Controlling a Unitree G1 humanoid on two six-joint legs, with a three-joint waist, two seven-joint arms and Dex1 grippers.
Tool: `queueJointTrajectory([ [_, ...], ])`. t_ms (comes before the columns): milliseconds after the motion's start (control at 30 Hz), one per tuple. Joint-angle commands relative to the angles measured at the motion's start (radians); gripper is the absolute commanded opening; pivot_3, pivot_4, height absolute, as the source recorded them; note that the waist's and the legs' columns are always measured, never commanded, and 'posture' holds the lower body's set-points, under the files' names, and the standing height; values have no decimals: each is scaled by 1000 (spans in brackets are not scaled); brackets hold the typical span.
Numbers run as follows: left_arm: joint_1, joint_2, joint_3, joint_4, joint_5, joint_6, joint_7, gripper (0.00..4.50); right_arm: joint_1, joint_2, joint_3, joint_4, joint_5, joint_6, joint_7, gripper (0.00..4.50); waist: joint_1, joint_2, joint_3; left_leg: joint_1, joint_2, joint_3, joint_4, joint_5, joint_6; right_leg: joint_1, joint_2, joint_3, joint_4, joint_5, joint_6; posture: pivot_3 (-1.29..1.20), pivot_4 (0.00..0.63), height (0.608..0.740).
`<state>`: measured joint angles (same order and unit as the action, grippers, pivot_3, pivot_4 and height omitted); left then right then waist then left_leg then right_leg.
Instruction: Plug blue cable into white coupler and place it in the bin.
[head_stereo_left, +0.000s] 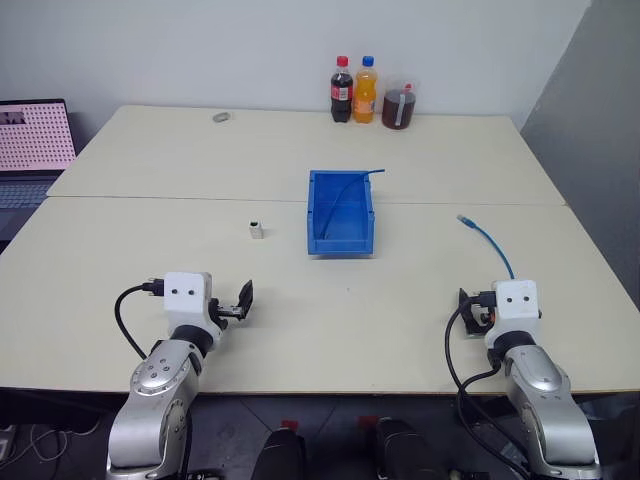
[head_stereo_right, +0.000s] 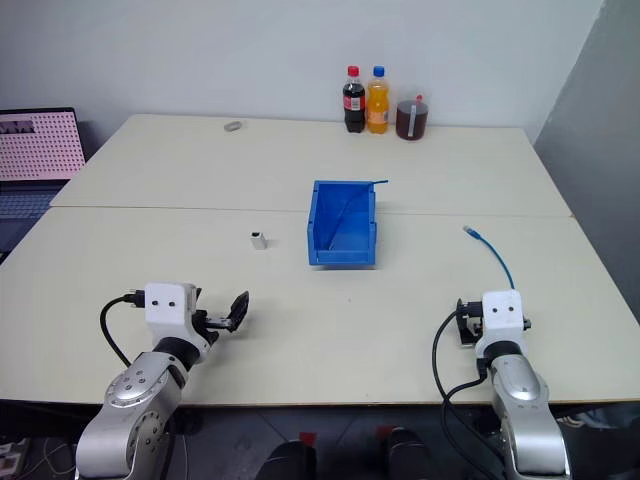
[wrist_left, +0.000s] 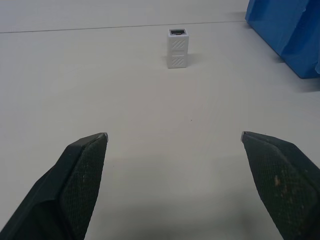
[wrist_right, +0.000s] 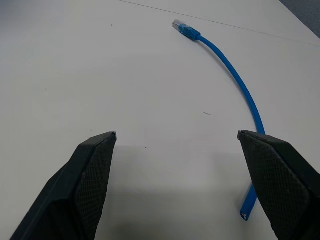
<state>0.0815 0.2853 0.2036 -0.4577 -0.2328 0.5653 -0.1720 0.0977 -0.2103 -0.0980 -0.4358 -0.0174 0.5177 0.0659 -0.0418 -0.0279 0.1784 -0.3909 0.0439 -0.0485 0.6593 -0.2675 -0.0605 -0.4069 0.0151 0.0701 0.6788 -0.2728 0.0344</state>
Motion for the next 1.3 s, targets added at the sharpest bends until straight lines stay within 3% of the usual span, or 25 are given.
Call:
queueJointTrajectory([
  [33,2,-9,17,-27,-28,-3,-10,4500,-4,-2,-7,-34,-4,-17,-1,4140,0,0,0,0,0,0,0,0,0,0,0,0,0,0,0,0,150,740],
  [900,-21,25,-8,-27,-35,14,-44,4500,-31,-29,10,-41,-15,-18,18,4140,0,0,0,0,0,0,0,0,0,0,0,0,0,-2,-3,0,150,740],
  [1067,-121,135,-55,-25,-111,42,-224,4500,-56,-74,-11,-47,-4,-1,50,4140,0,0,1,0,0,0,0,0,0,0,0,0,0,-2,-4,0,150,740],
  [1200,-279,293,-264,4,-117,16,-520,4500,-168,-149,-79,50,45,2,109,4140,3,2,4,-1,-1,1,1,0,0,-1,0,0,-1,-2,-3,0,150,740],
  [1300,-421,281,-386,76,-116,-32,-648,4500,-268,-236,-101,202,67,-48,190,4140,3,3,4,-1,-1,3,1,0,0,0,0,2,-2,-1,-2,0,150,740],
])
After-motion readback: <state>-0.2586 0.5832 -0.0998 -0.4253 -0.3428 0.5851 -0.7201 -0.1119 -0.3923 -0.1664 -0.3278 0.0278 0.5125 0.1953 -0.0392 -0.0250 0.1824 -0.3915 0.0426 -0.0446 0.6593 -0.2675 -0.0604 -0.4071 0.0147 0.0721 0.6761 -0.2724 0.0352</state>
